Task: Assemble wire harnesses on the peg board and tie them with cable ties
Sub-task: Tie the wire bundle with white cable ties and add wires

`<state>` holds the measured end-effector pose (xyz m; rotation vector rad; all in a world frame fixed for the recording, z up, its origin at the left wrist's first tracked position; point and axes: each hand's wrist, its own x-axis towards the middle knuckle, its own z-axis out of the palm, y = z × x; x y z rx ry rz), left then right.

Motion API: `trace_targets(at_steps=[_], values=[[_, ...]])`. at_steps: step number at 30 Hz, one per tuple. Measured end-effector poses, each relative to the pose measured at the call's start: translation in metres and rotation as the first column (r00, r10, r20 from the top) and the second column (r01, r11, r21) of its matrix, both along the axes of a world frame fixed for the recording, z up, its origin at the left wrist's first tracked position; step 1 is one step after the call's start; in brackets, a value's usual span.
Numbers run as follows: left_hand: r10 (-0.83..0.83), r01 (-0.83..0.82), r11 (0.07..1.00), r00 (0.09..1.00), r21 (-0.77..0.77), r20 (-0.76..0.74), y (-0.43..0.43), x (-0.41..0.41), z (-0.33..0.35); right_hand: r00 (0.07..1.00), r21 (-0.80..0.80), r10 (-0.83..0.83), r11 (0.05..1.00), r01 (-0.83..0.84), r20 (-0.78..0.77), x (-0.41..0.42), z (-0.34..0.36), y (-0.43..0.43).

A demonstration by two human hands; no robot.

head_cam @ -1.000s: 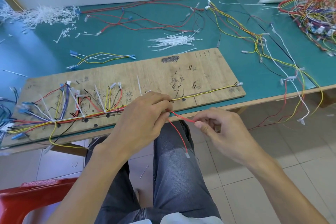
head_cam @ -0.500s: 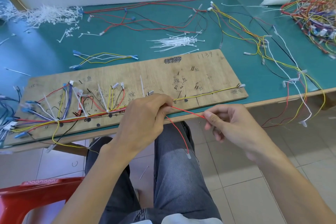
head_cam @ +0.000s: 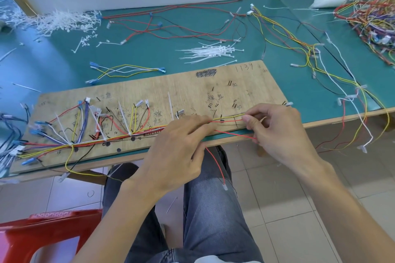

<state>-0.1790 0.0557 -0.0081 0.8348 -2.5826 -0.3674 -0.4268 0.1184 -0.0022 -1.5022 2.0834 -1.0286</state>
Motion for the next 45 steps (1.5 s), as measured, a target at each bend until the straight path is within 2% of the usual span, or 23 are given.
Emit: trace_targets(at_steps=[6,9,17,27,39,45], values=[[0.028,-0.01,0.993,0.989,-0.122,0.145,0.002,-0.013,-0.001,0.976,-0.05,0.01,0.998,-0.022,-0.217,0.003,0.004,-0.004],[0.05,-0.023,0.987,0.984,-0.159,0.171,0.003,-0.018,-0.003,0.959,-0.061,-0.018,0.998,0.0,-0.284,0.003,0.007,-0.011],[0.099,-0.068,0.982,0.979,-0.175,0.179,0.002,-0.024,-0.005,0.988,0.007,-0.065,0.998,0.066,-0.14,-0.005,0.012,-0.043],[0.112,-0.085,0.984,0.978,-0.159,0.175,0.002,-0.024,-0.005,0.997,-0.012,-0.066,0.998,0.065,-0.045,-0.011,0.006,-0.053],[0.121,-0.097,0.987,0.973,-0.13,0.196,0.0,-0.025,-0.001,0.993,0.096,-0.088,0.991,0.096,-0.081,-0.008,0.013,-0.066],[0.125,-0.104,0.988,0.971,-0.113,0.205,0.0,-0.025,-0.001,0.976,0.096,-0.106,0.987,0.127,-0.192,-0.002,0.017,-0.065]])
